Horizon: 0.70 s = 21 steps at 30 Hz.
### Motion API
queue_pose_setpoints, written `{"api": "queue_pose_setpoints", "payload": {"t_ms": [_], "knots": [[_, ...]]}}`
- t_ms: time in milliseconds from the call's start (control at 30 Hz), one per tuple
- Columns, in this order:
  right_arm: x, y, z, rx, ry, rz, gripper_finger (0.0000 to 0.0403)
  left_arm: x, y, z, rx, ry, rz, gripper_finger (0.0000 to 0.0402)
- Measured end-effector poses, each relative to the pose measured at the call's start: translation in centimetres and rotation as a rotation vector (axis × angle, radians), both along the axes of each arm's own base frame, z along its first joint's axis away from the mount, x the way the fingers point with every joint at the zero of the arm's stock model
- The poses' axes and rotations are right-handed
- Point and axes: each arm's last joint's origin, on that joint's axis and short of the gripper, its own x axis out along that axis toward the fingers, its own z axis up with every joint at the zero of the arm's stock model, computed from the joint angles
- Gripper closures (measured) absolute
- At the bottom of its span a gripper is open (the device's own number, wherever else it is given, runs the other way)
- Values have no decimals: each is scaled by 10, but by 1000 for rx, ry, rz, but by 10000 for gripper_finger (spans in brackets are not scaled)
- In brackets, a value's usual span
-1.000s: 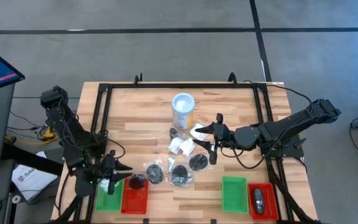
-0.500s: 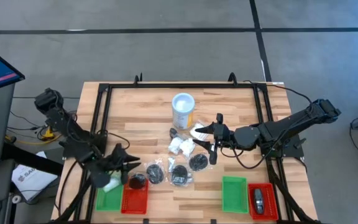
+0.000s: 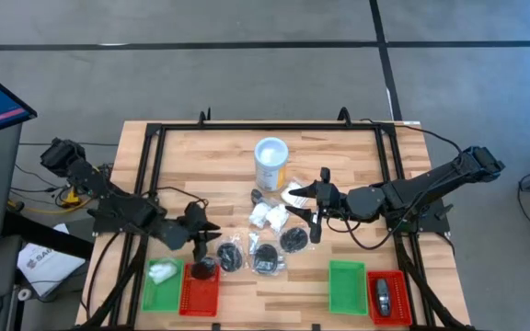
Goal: Pick & Place Travel size toiletries
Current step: Put the cotton pack into the left green bin
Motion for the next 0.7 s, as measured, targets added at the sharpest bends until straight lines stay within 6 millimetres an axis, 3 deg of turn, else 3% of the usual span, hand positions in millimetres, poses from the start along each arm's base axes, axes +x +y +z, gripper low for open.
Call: {"api": "queue_pose_setpoints", "payload": {"t_ms": [400, 700], "knots": [[0, 0, 0, -1, 1, 0, 221, 23, 27, 0, -20, -22, 43, 300], [0, 0, 0, -1, 1, 0, 221, 49, 37, -21, -47, -18, 69, 300]]}}
